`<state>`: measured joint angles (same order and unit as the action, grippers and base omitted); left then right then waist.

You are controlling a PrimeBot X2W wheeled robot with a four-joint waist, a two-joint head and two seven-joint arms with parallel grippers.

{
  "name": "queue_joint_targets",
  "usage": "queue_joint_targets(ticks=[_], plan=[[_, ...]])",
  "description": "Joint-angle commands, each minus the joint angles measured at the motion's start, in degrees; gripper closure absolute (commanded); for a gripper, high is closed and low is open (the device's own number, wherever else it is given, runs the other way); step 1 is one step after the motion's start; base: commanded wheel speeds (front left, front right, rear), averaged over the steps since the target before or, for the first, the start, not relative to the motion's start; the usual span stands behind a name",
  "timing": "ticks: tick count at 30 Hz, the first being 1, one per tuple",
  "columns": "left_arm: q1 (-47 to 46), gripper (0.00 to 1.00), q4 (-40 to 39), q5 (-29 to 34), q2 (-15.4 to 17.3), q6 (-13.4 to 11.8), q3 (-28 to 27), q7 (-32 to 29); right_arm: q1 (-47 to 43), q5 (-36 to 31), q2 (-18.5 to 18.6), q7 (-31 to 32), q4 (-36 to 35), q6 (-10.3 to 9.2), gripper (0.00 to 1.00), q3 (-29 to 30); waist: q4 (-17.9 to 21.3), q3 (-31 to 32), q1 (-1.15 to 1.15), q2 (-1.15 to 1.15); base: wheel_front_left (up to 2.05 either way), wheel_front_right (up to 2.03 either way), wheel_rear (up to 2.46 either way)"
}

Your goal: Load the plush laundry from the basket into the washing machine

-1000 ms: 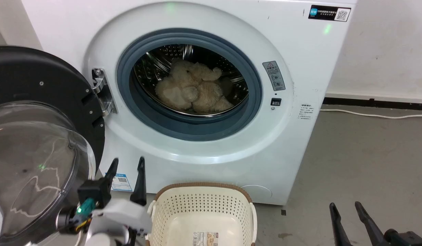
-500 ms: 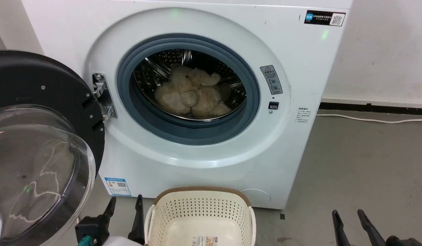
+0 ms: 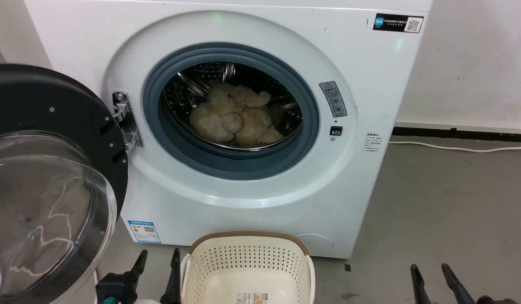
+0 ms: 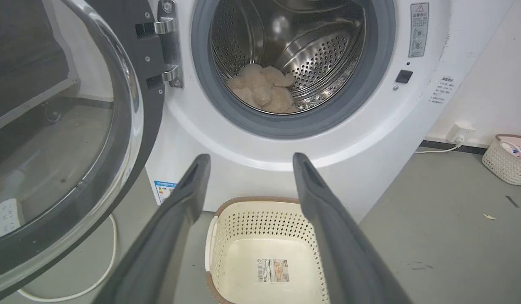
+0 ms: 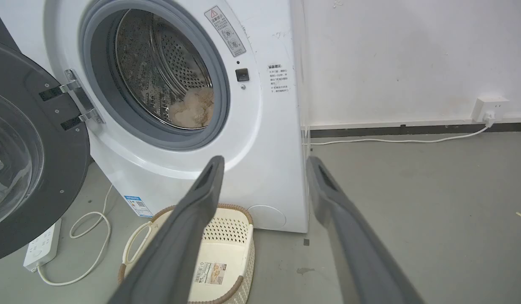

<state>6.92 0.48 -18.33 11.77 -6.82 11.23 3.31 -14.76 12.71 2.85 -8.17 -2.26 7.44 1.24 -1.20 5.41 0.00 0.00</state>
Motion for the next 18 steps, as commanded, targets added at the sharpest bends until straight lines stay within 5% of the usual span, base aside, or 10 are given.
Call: queue_joint_targets(ticks=[1, 17, 18], plan=[[0.32, 0.0, -0.48, 0.14, 0.26, 0.11, 0.32, -0.19, -0.52, 0.3, 0.03, -0.28, 0.2, 0.05, 0.0, 0.01, -0.05, -0.09, 0.0, 0.0, 0.0, 0.0, 0.0], [-0.86, 0.0, -0.46, -0.45, 0.47, -0.35, 0.33, 0.56, 0.21, 0.28, 0.03, -0.14, 0.27, 0.05, 0.0, -0.55, -0.37, -0.64, 0.0, 0.0, 0.0, 0.0, 0.0], [-0.23, 1.0, -0.54, -0.45, 0.24, -0.14, 0.43, 0.27, 0.04, 0.0, 0.0, 0.01, 0.09, 0.0, 1.0, -0.54, -0.41, -0.66, 0.01, 0.0, 0.0, 0.0, 0.0]])
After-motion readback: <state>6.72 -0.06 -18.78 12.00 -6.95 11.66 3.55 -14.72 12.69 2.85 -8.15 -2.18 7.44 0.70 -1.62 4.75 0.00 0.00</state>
